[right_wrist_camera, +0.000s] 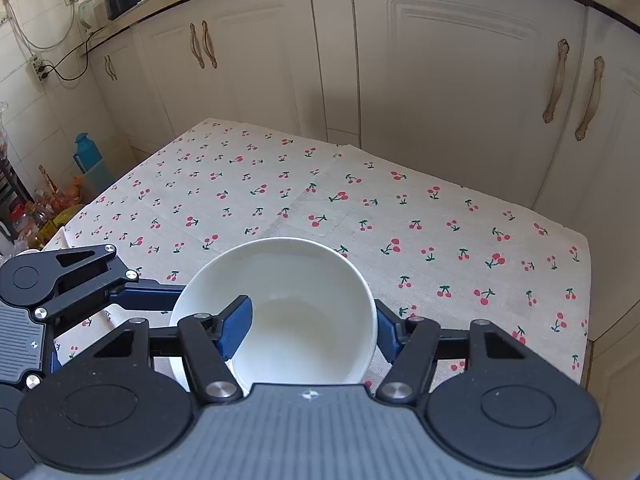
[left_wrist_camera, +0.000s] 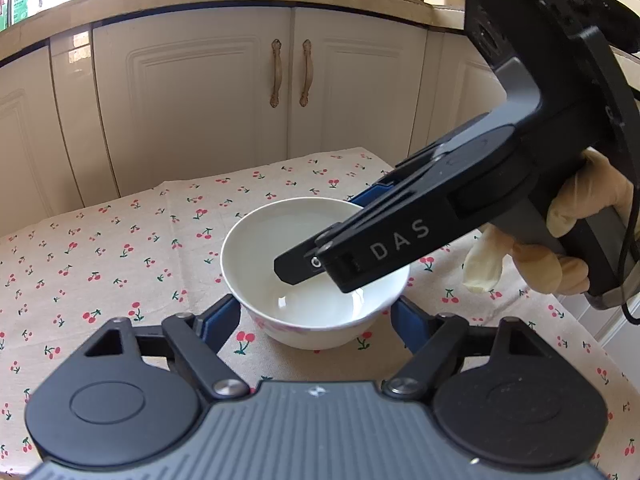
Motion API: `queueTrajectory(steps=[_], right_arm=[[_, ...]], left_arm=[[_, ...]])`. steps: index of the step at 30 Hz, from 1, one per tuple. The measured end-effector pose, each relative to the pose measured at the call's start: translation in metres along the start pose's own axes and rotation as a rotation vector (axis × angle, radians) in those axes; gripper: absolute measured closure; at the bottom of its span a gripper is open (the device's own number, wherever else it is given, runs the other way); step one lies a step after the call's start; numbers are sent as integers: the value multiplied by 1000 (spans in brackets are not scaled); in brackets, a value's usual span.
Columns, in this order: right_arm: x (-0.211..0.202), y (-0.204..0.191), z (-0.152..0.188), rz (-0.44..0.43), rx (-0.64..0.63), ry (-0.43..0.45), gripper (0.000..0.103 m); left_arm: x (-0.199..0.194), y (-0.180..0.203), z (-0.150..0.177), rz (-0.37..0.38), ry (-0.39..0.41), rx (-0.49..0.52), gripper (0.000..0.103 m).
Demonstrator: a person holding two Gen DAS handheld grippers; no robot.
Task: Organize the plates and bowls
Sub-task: 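Move the right tool to the last white bowl and grasp its rim, then lift the bowl with the right tool and carry it over the nested bowls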
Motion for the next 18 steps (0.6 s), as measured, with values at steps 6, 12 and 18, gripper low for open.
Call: queueTrajectory(steps=[6,12,18], right_arm=[[-3,-1,0,10,4,-7,34],[-8,-7,0,12,-5,-6,34],[-19,-16,4,12,-14,-8,34]], left_arm=[[-1,1,0,4,-5,3,21],[-5,0,3,13,-11,-11,21],[-13,3,10,23,-15,-28,21]])
Point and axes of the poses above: each gripper's, at about its wrist camera, not at the fingertips, and x roughly the way its jaws point, y to its right, z to its underside, the point moved 4 cm from there along x, roughly the way its jaws point, and after that the axes turned 10 degrees about z, right-handed, at the moved point
